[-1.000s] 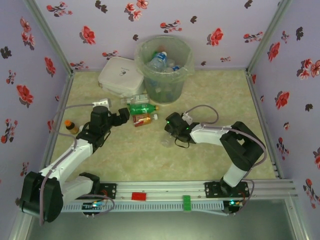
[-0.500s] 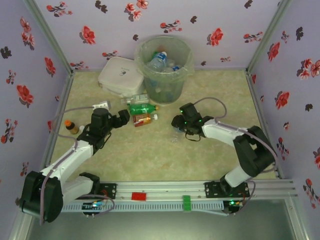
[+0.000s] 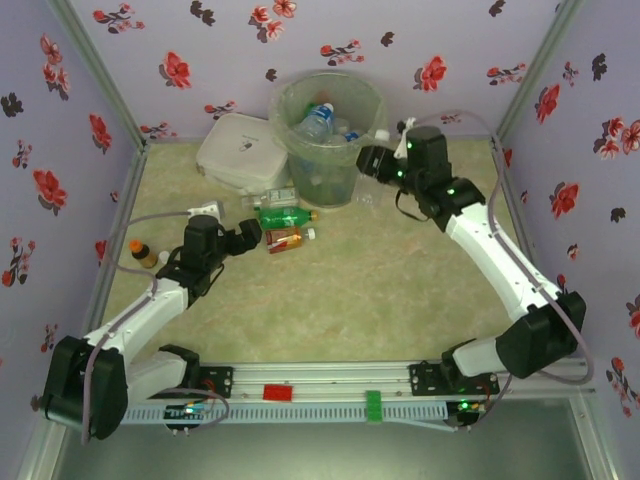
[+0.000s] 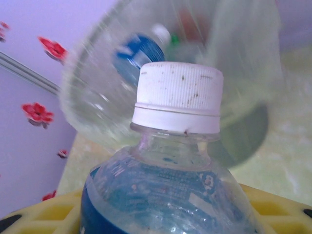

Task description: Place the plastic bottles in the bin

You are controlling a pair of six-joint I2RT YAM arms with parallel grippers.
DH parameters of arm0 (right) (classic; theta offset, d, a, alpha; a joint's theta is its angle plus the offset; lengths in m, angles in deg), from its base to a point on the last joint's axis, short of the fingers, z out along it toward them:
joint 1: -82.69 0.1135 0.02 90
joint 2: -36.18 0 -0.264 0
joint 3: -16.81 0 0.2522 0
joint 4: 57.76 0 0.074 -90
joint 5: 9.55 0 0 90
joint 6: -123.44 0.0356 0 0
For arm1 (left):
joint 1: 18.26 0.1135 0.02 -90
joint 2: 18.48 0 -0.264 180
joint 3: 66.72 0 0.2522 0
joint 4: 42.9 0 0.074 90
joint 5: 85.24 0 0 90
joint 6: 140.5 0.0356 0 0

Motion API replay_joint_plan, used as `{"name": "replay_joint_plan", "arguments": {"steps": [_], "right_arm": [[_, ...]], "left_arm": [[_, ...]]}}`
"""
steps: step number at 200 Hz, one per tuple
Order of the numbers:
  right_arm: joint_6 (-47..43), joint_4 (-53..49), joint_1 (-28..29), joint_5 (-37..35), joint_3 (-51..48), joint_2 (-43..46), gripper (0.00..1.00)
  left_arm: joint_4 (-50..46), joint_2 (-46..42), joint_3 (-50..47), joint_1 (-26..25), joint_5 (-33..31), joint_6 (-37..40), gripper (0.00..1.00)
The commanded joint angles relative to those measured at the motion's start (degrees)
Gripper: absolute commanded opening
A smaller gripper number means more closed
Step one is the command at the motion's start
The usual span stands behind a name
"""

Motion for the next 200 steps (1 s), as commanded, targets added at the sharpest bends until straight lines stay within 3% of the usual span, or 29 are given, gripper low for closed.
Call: {"name": "replay_joint_plan", "arguments": {"steps": [1, 98, 134, 169, 184, 192, 200], "right_arm": [[-5.7, -1.4, -1.1, 0.7, 8.3, -3.3, 0.44], [-2.1, -0.9, -2.7, 3.9, 40.6, -30.5, 0.44], [-1.0, -2.7, -2.7, 3.8, 45.0, -37.0, 0.47], [0.0, -2.8, -2.7, 3.7, 47.6, -39.9, 0.66], [-1.0, -5.1, -2.7, 2.7, 51.2, -40.9, 0.83], [-1.9, -6.2, -2.7, 2.0, 53.1, -41.1, 0.98], [-2.8, -7.3, -2.7, 1.2, 54.7, -41.1, 1.0]], "left_arm": [[0.3, -1.3, -0.8, 0.4, 1.1, 0.9, 1.0], [-3.1, -5.6, -3.8, 0.4, 7.3, 1.6, 1.0], [-3.3, -7.9, -5.7, 0.3, 8.3, 1.0, 1.0], [-5.5, -9.6, -4.9, 0.4, 9.1, 3.2, 1.0], [-6.0, -9.7, -4.2, 0.4, 9.6, 4.5, 1.0], [-5.9, -9.6, -3.9, 0.4, 9.9, 5.1, 1.0], [-5.6, -9.5, -3.7, 0.4, 10.2, 5.4, 1.0]]}}
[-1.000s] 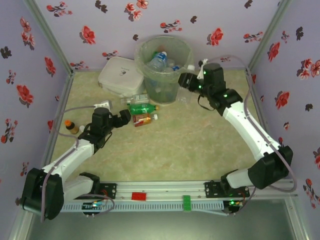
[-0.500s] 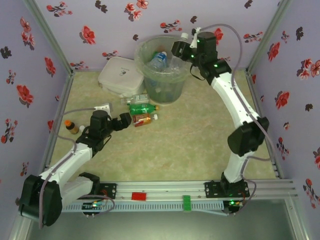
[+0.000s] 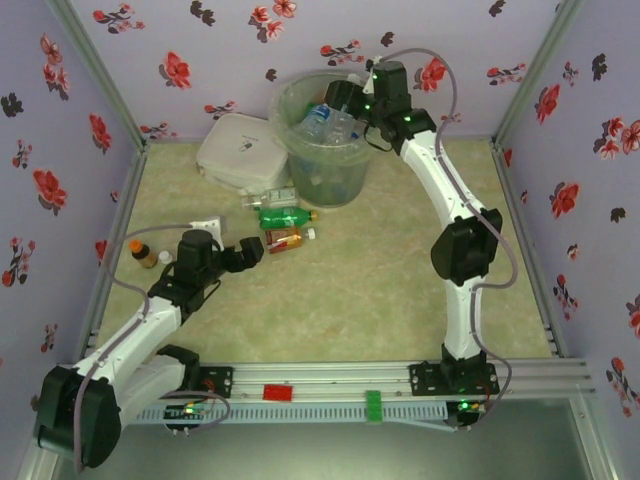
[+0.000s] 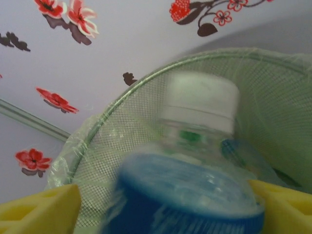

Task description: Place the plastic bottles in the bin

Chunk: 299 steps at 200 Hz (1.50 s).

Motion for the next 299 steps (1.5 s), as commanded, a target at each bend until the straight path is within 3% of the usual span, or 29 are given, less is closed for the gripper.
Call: {"name": "replay_joint_plan", "arguments": {"steps": [1, 41, 65, 150, 216, 250, 299], "right_arm": [[-2.1, -2.7, -0.3, -1.8, 6.3, 0.0, 1.0], [-7.6, -6.6, -0.3, -5.4, 7.4, 4.7, 1.0], [-10.0, -7.5, -0.2, -5.6, 1.2, 10.8, 1.0], [-7.9, 6.8, 1.4, -5.0, -52.4, 43.4, 1.0], [1.5, 18.2, 3.0, -7.6, -83.0, 58.3, 1.0], [5.5, 27.5, 3.2, -7.5, -88.8, 59.1, 1.0], [5.3, 28.6, 3.1, -5.9, -87.0, 55.8, 1.0]], "left_arm": [[-1.2, -0.5, 1.7, 0.4, 1.9, 3.2, 1.0], [1.0, 0.3, 2.6, 0.4, 3.5, 4.5, 1.0], [2.4, 1.4, 3.5, 0.4, 4.2, 5.3, 1.0], [3.8, 16.4, 15.2, -0.8, 10.0, 9.3, 1.0], [-6.2, 32.7, 29.1, -4.6, 10.1, 18.6, 1.0], [-11.9, 39.5, 35.9, -6.0, 10.2, 21.8, 1.0], [-14.2, 44.7, 38.4, -8.0, 9.7, 20.6, 1.0]]}}
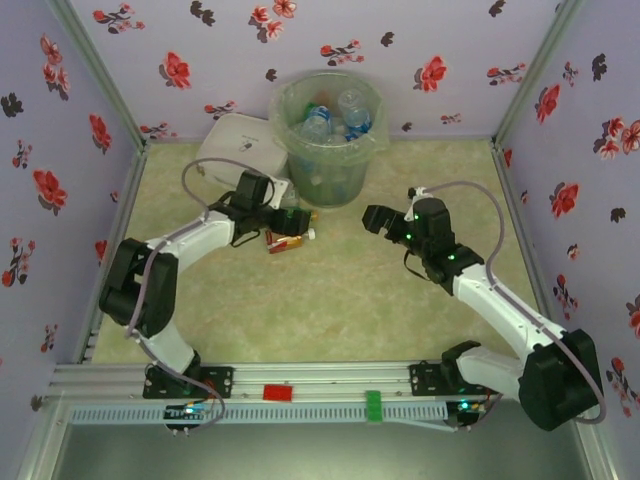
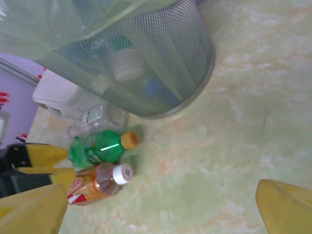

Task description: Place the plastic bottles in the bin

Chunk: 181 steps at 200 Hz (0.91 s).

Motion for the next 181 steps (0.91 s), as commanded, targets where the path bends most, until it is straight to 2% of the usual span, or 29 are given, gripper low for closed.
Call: {"name": "replay_joint_plan", "arguments": {"steps": [1, 31, 114, 181], "right_arm": [[1.4, 3.8, 0.4, 0.3, 1.6, -1.6, 1.0], [3.2, 7.9, 0.6, 2.4, -0.1, -3.2, 1.0], [3.8, 8.0, 0.7, 2.5, 0.0, -5.2, 1.0], [3.8, 8.2, 0.7, 2.4, 0.0, -5.3, 1.0]], "left_arm": [[-3.3, 1.7, 1.2, -1.0, 0.6, 1.0, 1.0], [-3.3, 3.5, 0.6, -1.8, -0.5, 0.4, 1.0], [-6.5, 3.3, -0.4, -5.1, -1.9, -1.6, 1.0], [-9.7, 4.7, -0.1, -7.8, -9.7, -0.6, 0.95]]}}
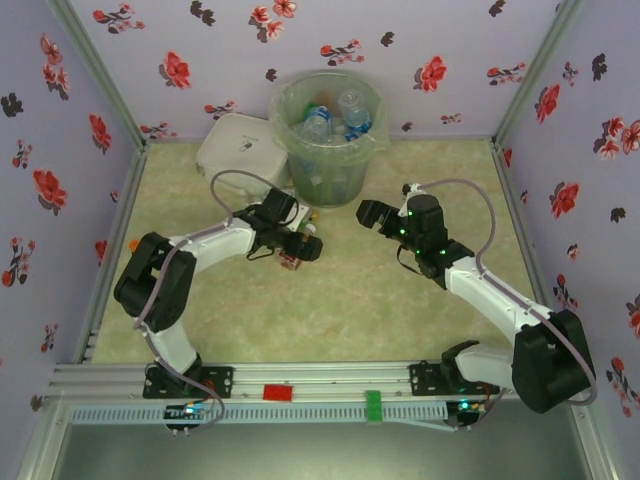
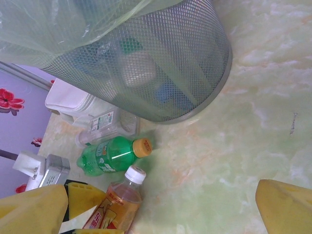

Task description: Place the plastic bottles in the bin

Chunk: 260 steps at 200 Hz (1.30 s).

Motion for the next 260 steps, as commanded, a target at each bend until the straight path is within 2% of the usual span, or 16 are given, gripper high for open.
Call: {"name": "replay_joint_plan", "arguments": {"steps": [1, 29, 83, 127, 158, 210, 237, 260], "right_arm": [[1.1, 1.8, 0.4, 0.4, 0.0, -0.2, 1.0], [0.7, 0.9, 0.3, -0.6, -0.4, -0.1, 1.0], [0.2, 0.4, 0.3, -1.3, -0.7, 1.0, 1.0], [-0.2, -1.6, 0.4, -3.3, -0.8, 1.9, 1.0], [-0.5, -2.0, 0.4, -4.6, -1.2, 2.9, 1.0], [0.3, 1.8, 0.3, -4.3, -2.7, 1.7, 1.0], [0.7, 4.9, 0.3, -1.7, -2.6, -0.4, 1.0], [0.6, 7.5, 0.3, 1.2, -2.6, -2.2, 1.0]], "left_arm": [[-2.6, 1.4, 0.2, -0.3, -5.2, 0.4, 0.95], [-4.0, 3.4, 2.3, -0.7, -11.0, -0.4, 0.91], [-3.6, 5.6, 3.8, -2.4, -11.8, -1.4, 0.85], [-2.3, 4.8, 2.3, -3.2, -12.5, -1.9, 0.6], [0.9, -0.8, -2.0, -3.3, -15.5, -3.2, 0.51], [5.8, -17.7, -9.4, -2.5, -18.0, -8.3, 0.48], [6.1, -25.9, -9.4, -0.8, -18.7, -9.4, 0.47], [5.4, -30.3, -5.6, 1.5, -18.0, -8.0, 0.47]]}}
